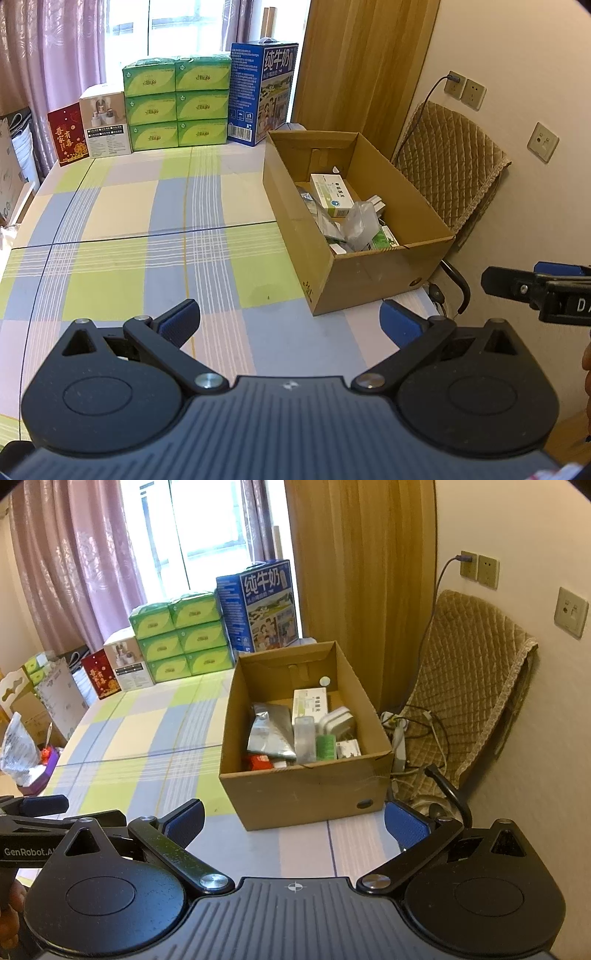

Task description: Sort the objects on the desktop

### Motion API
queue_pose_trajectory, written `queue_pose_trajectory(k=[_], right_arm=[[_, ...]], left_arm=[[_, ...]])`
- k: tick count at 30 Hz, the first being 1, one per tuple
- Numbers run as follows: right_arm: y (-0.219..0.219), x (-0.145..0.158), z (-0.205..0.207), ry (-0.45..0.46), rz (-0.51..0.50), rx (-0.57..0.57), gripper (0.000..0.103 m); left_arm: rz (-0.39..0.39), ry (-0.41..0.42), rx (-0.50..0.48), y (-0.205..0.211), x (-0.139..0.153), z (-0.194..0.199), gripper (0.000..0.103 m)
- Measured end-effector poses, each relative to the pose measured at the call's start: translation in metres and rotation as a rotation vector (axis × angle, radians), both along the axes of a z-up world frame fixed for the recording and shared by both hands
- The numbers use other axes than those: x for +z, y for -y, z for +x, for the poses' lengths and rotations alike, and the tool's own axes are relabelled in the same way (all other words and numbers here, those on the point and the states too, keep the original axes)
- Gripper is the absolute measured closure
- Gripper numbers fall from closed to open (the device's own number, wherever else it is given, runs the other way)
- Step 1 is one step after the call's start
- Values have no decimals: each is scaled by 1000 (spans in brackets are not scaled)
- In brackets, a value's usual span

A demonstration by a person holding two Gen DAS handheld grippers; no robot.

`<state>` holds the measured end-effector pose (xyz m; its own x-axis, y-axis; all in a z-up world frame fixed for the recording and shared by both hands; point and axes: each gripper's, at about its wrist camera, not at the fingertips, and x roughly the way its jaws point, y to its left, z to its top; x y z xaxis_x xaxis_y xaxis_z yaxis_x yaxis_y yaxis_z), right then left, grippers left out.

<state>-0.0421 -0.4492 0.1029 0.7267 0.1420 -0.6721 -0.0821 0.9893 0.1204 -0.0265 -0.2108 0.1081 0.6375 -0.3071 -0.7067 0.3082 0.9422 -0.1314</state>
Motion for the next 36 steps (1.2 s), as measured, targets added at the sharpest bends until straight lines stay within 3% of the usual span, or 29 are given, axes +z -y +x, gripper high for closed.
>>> queue_pose_trajectory(k=[36], right_arm=[[0, -7, 1, -10, -12, -5, 2]], left_arm=[[7, 7, 0, -2, -2, -2, 1]])
